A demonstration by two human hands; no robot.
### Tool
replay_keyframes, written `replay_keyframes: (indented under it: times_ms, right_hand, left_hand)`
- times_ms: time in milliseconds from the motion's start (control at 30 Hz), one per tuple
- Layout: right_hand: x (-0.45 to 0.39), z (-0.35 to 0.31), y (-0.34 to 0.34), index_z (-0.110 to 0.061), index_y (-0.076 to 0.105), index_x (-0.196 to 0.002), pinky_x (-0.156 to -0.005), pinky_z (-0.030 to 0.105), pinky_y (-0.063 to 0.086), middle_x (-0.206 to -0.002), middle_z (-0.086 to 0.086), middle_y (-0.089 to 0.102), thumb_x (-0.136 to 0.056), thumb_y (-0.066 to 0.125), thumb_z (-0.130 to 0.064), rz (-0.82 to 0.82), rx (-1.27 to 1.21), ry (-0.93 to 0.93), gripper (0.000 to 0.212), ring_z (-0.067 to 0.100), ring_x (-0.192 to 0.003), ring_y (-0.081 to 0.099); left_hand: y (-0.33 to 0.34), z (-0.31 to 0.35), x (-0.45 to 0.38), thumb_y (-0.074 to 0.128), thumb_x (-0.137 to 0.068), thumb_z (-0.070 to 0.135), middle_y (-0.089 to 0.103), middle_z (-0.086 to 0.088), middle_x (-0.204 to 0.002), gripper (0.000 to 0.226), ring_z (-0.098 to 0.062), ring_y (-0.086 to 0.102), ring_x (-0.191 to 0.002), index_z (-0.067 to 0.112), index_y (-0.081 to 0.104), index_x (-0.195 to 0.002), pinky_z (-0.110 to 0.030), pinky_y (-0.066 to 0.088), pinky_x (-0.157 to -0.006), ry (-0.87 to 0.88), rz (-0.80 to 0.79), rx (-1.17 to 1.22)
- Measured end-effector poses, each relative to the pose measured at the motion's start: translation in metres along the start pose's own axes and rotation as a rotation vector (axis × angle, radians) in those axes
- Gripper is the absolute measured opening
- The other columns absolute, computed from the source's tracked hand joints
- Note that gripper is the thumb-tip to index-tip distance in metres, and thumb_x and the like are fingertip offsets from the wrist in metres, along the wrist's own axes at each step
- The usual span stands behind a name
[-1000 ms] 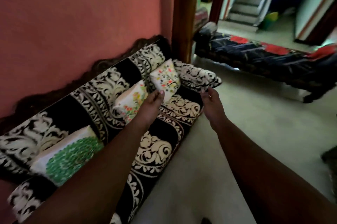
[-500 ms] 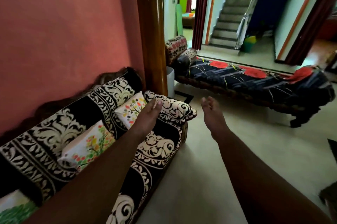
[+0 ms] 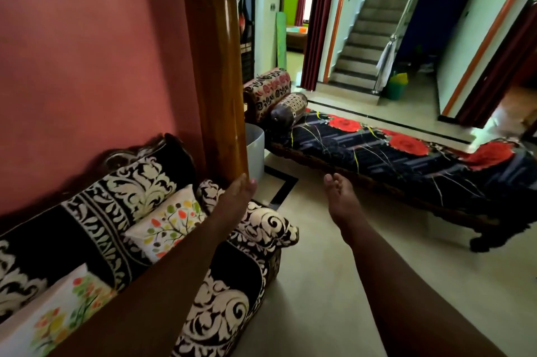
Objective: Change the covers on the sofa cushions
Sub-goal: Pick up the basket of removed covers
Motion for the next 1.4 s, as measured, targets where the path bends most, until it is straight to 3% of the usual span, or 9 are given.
replay_keyframes:
  times_ms: [133,333,533,633,767,1000,1133,1233,1400]
  right_hand:
    - [-0.106,0.009,-0.013,-0.019,0.034,-0.154,-0.110,0.037,0.039,-0.155,0.008,0.043,-0.094,0.049,-0.065,-0.069,0.010,-0.008,0.077,0.020,-0.137,0.045]
    - [-0.272,0.029,-0.029,-0.016,0.038,-0.152,-0.099,0.028,0.036,-0.153,0.008,0.046,-0.098,0.052,-0.056,-0.192,-0.017,-0.035,0.069,0.015,-0.130,0.047]
    - [-0.424,0.056,-0.032,-0.016,0.041,-0.150,-0.098,0.028,0.037,-0.149,0.006,0.049,-0.097,0.054,-0.055,-0.320,0.070,0.022,0.067,0.018,-0.132,0.048]
    - [-0.507,0.059,-0.007,-0.018,0.044,-0.148,-0.101,0.029,0.039,-0.146,0.007,0.052,-0.093,0.055,-0.061,-0.405,0.116,0.000,0.071,0.019,-0.132,0.050]
    - [-0.601,0.071,0.040,-0.022,0.044,-0.147,-0.106,0.031,0.040,-0.145,0.005,0.052,-0.082,0.059,-0.072,-0.542,0.179,-0.012,0.084,0.015,-0.128,0.051]
    - [-0.772,0.082,0.102,-0.017,0.042,-0.150,-0.110,0.033,0.040,-0.144,0.003,0.051,-0.093,0.060,-0.057,-0.563,0.237,0.065,0.071,0.014,-0.128,0.050]
    - [-0.865,0.070,0.137,-0.020,0.041,-0.149,-0.112,0.046,0.043,-0.148,0.007,0.050,-0.079,0.062,-0.076,-0.567,0.205,0.090,0.092,0.021,-0.133,0.051]
    - [-0.930,0.069,0.164,-0.017,0.040,-0.151,-0.113,0.045,0.042,-0.148,0.008,0.049,-0.092,0.059,-0.060,-0.574,0.205,0.104,0.075,0.022,-0.134,0.049]
    - [-1.048,0.087,0.235,-0.017,0.039,-0.151,-0.107,0.036,0.044,-0.149,0.008,0.049,-0.093,0.056,-0.060,-0.633,0.210,0.095,0.075,0.022,-0.133,0.050]
  left_hand:
    - [0.040,0.001,-0.096,0.048,-0.066,0.096,0.035,0.001,-0.161,0.112,-0.021,0.032,-0.148,0.031,0.031,-0.156,-0.051,0.028,-0.121,-0.043,0.018,0.012]
    - [0.103,-0.010,-0.219,0.047,-0.082,0.079,0.035,-0.002,-0.161,0.087,-0.027,0.036,-0.145,0.033,0.032,-0.155,-0.051,0.033,-0.115,-0.112,0.087,0.074]
    - [0.141,-0.038,-0.322,0.050,-0.070,0.093,0.035,-0.001,-0.161,0.101,-0.029,0.036,-0.145,0.039,0.030,-0.153,-0.056,0.034,-0.113,-0.261,0.177,0.089]
    - [0.151,-0.037,-0.385,0.044,-0.089,0.073,0.034,-0.003,-0.161,0.082,-0.029,0.034,-0.147,0.030,0.027,-0.157,-0.052,0.035,-0.115,-0.280,0.226,0.093]
    - [0.153,-0.062,-0.478,0.043,-0.094,0.066,0.037,-0.001,-0.159,0.073,-0.028,0.034,-0.146,0.029,0.029,-0.157,-0.049,0.034,-0.117,-0.314,0.259,0.111]
    - [0.133,-0.089,-0.664,0.046,-0.088,0.078,0.044,0.000,-0.153,0.080,-0.028,0.041,-0.141,0.035,0.031,-0.154,-0.052,0.035,-0.115,-0.484,0.206,0.115]
    - [0.103,-0.109,-0.772,0.053,-0.073,0.091,0.052,-0.004,-0.144,0.092,-0.027,0.055,-0.125,0.041,0.036,-0.149,-0.058,0.047,-0.105,-0.449,0.183,0.135]
    - [0.088,-0.091,-0.834,0.051,-0.077,0.089,0.051,-0.009,-0.143,0.087,-0.031,0.057,-0.121,0.039,0.038,-0.148,-0.055,0.054,-0.097,-0.443,0.219,0.094]
    - [0.058,-0.081,-0.935,0.045,-0.091,0.070,0.038,-0.002,-0.159,0.084,-0.024,0.038,-0.144,0.023,0.028,-0.158,-0.038,0.034,-0.113,-0.440,0.392,0.046]
Point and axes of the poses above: each hand's wrist, its own x-axis away from the middle knuckle, its own y-axis out of the palm, z = x × y, the point moved 7 cm from there along -x, towards the middle knuckle
